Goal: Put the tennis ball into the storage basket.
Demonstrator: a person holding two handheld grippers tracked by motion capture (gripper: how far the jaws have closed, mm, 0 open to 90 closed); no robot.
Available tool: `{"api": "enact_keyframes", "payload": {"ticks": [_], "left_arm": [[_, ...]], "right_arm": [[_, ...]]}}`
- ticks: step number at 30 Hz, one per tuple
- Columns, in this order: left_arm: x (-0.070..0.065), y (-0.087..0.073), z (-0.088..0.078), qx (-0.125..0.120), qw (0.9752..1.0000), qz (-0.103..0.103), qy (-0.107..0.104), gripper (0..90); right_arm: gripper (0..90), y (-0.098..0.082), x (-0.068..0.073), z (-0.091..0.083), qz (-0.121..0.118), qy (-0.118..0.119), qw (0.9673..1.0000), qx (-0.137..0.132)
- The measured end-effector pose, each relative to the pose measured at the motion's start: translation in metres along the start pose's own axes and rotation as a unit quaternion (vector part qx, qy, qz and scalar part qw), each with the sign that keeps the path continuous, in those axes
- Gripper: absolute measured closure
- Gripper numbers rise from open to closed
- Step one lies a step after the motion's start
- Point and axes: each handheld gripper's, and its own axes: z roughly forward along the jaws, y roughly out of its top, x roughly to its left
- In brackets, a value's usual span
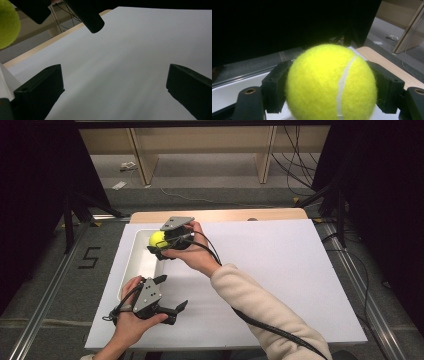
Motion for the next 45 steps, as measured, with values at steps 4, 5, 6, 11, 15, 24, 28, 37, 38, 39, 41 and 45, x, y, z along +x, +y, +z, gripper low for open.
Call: {"api": "enact_keyframes", "payload": {"ticks": [4,5,6,11,15,24,28,37,38,39,41,45], "left_arm": [[0.000,0.000,0.000,0.000,1.0000,0.000,0.000,0.7],[0.000,0.000,0.000,0.000,1.0000,0.000,0.000,0.8],[0.000,0.000,0.000,0.000,1.0000,0.000,0.000,0.8],[0.000,0.000,0.000,0.000,1.0000,0.000,0.000,0.8],[0.000,0.000,0.000,0.000,1.0000,0.001,0.000,0.7],[0.000,0.000,0.000,0.000,1.0000,0.001,0.000,0.8],[0.000,0.000,0.000,0.001,1.0000,0.002,-0.001,0.8],[0.000,0.000,0.000,0.000,1.0000,0.001,-0.001,0.8],[0.000,0.000,0.000,0.000,1.0000,0.001,-0.001,0.8],[0.000,0.000,0.000,0.000,1.0000,0.001,-0.001,0.8],[-0.001,0.000,0.000,0.000,1.0000,0.001,-0.001,0.8],[-0.001,0.000,0.000,0.001,1.0000,0.002,-0.001,0.8]], "right_arm": [[26.0,0.000,0.000,0.002,-0.003,0.000,1.0000,0.000],[26.0,0.001,0.001,0.003,-0.002,-0.001,1.0000,0.001],[26.0,0.001,0.001,0.003,-0.003,-0.001,1.0000,0.002],[26.0,0.001,0.002,0.006,-0.005,0.001,1.0000,0.001],[26.0,0.001,0.002,0.007,-0.004,0.002,1.0000,0.005],[26.0,0.001,0.002,0.010,-0.005,0.001,1.0000,0.005],[26.0,0.002,0.002,0.012,-0.006,0.002,1.0000,0.007],[26.0,0.003,0.004,0.017,-0.009,0.006,0.9999,0.011],[26.0,0.003,0.004,0.017,-0.008,0.007,0.9999,0.011],[26.0,0.003,0.004,0.018,-0.008,0.007,0.9999,0.011],[26.0,0.004,0.005,0.019,-0.008,0.007,0.9999,0.011],[26.0,0.005,0.005,0.020,-0.010,0.007,0.9999,0.010]]}}
